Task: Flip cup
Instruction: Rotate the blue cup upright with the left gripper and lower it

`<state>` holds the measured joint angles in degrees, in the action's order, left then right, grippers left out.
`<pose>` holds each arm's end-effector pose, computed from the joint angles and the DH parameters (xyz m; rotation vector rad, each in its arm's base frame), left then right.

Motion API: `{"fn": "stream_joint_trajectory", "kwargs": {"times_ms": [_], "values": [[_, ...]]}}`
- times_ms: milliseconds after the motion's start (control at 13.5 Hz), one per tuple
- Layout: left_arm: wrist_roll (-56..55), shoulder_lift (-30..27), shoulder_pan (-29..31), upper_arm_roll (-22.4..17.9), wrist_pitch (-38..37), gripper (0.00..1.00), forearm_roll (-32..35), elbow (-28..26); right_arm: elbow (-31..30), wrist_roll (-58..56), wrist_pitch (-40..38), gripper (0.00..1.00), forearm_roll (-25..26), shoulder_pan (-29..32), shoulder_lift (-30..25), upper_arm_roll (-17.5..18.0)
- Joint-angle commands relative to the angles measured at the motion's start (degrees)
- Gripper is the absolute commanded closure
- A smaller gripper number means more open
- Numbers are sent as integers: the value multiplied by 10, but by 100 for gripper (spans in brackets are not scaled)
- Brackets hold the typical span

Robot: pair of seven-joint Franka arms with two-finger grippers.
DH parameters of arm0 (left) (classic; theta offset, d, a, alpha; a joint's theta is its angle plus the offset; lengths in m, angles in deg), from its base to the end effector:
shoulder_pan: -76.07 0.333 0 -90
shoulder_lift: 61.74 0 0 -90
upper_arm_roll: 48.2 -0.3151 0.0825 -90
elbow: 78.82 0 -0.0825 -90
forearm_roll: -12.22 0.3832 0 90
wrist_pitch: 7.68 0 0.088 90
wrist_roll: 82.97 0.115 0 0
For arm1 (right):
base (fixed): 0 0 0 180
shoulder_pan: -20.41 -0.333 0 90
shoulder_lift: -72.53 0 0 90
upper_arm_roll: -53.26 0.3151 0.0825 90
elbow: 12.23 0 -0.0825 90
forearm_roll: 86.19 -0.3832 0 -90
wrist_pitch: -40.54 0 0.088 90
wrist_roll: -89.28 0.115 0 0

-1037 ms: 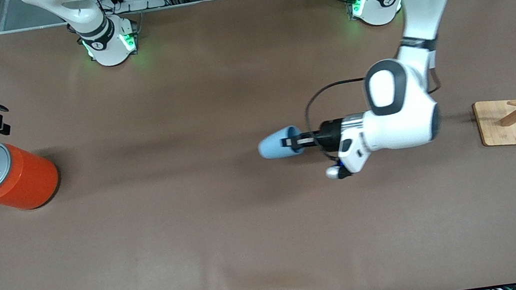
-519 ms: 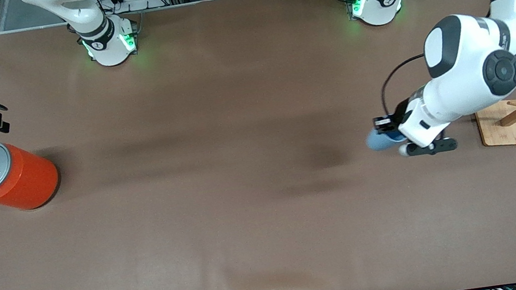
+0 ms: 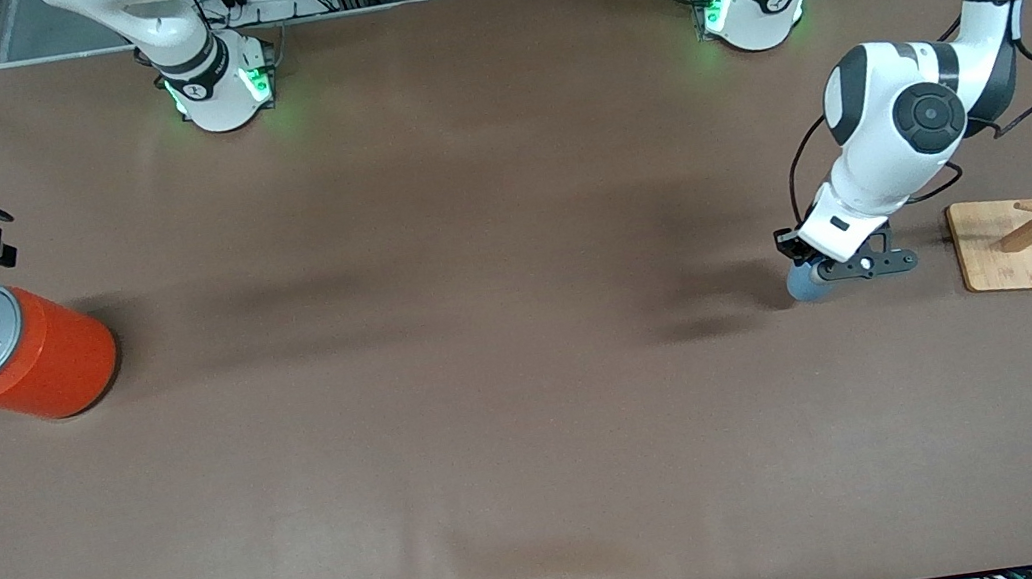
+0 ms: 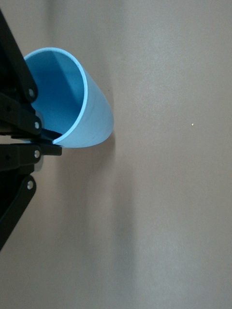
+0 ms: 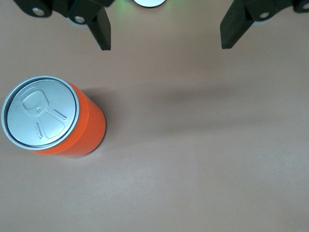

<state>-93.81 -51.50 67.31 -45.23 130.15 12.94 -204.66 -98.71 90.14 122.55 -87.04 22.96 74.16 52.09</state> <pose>0.5424 -0.1123 0.2975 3.1344 -0.0372 0.0472 0.5460 -0.0335 0.6170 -3.1179 0.1227 0.1656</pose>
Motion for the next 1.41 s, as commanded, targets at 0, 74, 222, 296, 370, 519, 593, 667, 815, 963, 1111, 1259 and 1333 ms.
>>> {"fn": "stream_joint_trajectory", "kwargs": {"times_ms": [0, 74, 222, 296, 370, 519, 593, 667, 815, 963, 1111, 1259, 1333], "values": [[-19, -14, 3, 4, 16, 100, 29, -27, -2, 3, 9, 0, 6, 8, -7, 9], [-18, -14, 4, 3, 14, 100, 31, -28, -1, 3, 10, 0, 7, 8, -7, 9], [-13, 7, 36, 8, 13, 100, 33, -27, -1, 3, 10, 0, 7, 11, -7, 9], [-9, 9, 35, 7, 13, 100, 32, -27, 0, 3, 10, 0, 7, 11, -7, 9], [-9, 6, 37, 8, 6, 100, 33, -27, 1, 3, 10, 0, 7, 10, -7, 9], [-9, 7, 38, 9, -13, 8, 32, -20, 2, 3, 10, 0, 7, 10, -7, 9], [-9, 8, 36, 9, -13, 5, 32, -18, 2, 3, 10, 0, 7, 10, -7, 9], [-9, 8, 35, 9, -15, 0, 32, -12, 2, 3, 10, 0, 7, 10, -7, 9], [-9, 4, 36, 10, -27, 0, 32, 7, 2, 3, 10, 0, 7, 10, -7, 9], [-10, -1, 33, 10, -87, 0, 32, 52, 2, 3, 10, 0, 7, 11, -7, 9], [-9, -2, 32, 10, -169, 0, 32, 130, 2, 3, 10, 0, 7, 11, -7, 9], [-9, -1, 32, 11, -221, 0, 31, 192, 3, 2, 10, 0, 7, 11, -7, 9], [-9, -1, 34, 10, -228, 0, 28, 211, 2, 3, 10, 0, 7, 11, -7, 9]]}}
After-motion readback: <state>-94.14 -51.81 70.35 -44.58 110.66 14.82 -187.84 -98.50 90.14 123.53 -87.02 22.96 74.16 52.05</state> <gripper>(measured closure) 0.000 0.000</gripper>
